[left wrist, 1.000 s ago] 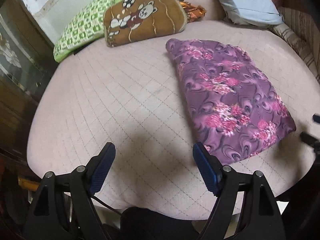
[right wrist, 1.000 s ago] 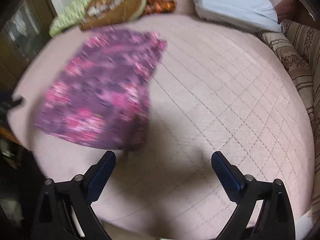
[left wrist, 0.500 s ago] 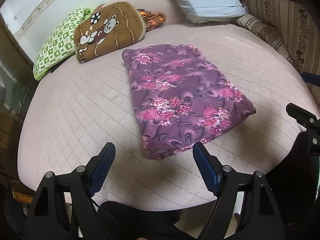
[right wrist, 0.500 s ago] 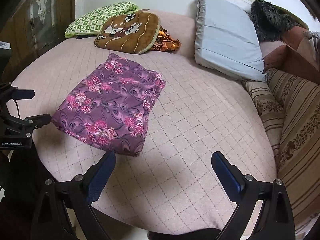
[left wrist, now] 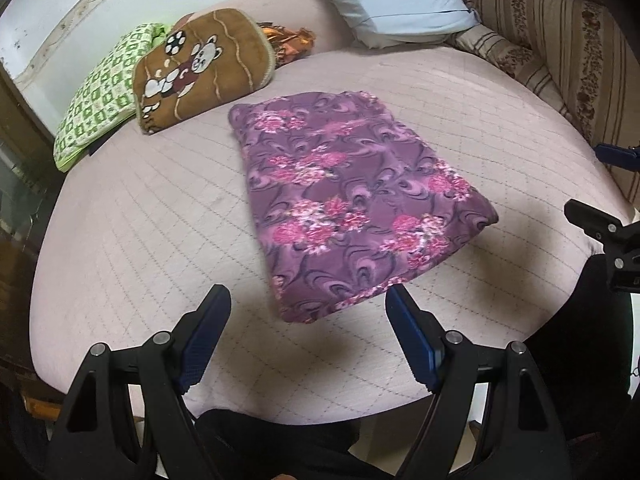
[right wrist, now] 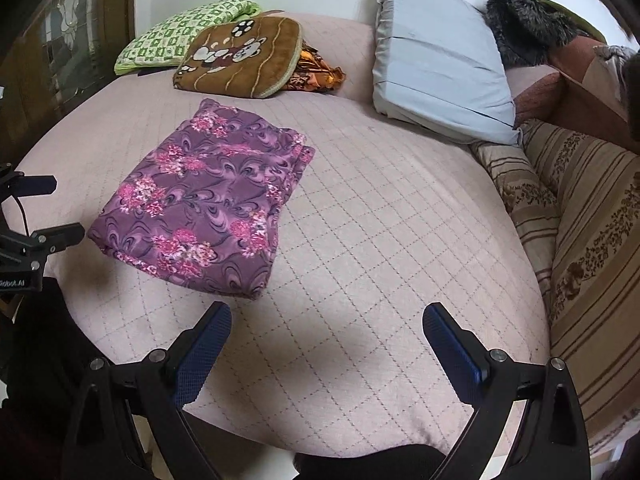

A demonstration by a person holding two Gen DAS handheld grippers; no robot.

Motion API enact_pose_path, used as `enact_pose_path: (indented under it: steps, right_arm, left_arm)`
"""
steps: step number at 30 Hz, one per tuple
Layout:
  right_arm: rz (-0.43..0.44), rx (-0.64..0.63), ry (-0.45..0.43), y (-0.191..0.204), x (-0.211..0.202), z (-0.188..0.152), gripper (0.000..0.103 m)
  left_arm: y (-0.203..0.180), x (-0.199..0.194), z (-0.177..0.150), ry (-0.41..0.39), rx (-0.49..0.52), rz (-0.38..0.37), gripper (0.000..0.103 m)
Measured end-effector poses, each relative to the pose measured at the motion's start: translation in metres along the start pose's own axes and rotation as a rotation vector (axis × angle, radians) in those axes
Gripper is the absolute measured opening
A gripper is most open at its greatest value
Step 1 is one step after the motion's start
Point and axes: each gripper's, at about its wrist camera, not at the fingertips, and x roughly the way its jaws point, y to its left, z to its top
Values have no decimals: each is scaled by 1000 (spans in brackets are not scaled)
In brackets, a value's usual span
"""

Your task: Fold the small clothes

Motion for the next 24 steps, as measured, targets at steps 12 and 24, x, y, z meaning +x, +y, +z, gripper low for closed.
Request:
enact_pose_path:
  steps: [12, 24]
  right_arm:
    - [-3, 58, 43, -15, 11, -4, 98]
    - [-32, 40, 54, -23, 19, 2, 98]
  left_arm:
    - [-16, -6, 15, -35, -1, -69, 80]
    - [-23, -4, 28, -36, 21, -46, 80]
